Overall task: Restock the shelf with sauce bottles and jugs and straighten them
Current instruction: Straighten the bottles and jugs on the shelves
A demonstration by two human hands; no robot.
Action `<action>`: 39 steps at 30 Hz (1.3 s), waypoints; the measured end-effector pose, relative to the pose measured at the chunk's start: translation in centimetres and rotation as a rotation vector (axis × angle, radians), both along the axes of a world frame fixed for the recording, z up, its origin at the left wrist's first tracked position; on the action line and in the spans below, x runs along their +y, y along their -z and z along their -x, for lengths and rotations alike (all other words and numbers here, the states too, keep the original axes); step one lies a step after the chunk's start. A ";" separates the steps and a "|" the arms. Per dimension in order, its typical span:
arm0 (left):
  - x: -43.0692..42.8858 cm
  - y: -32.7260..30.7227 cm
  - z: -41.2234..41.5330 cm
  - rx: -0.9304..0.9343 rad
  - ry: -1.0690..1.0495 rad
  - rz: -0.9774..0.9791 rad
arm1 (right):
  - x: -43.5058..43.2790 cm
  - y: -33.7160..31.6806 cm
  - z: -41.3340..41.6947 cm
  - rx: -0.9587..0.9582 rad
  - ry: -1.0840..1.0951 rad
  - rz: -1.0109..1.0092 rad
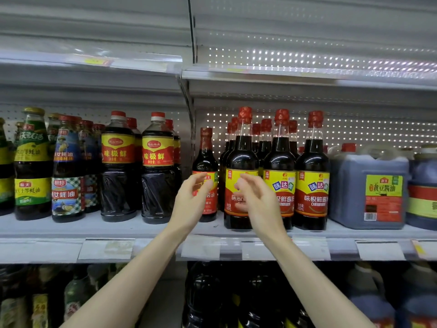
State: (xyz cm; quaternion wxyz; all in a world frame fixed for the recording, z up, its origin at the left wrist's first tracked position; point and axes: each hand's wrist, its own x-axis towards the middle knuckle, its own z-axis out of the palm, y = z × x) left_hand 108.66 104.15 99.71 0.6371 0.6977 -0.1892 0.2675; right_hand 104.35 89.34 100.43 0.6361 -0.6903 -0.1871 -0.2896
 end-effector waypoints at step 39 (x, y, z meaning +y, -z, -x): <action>-5.1 0.6 -1.3 0.156 -0.114 0.053 | -3.5 3.0 -4.4 0.083 0.263 0.150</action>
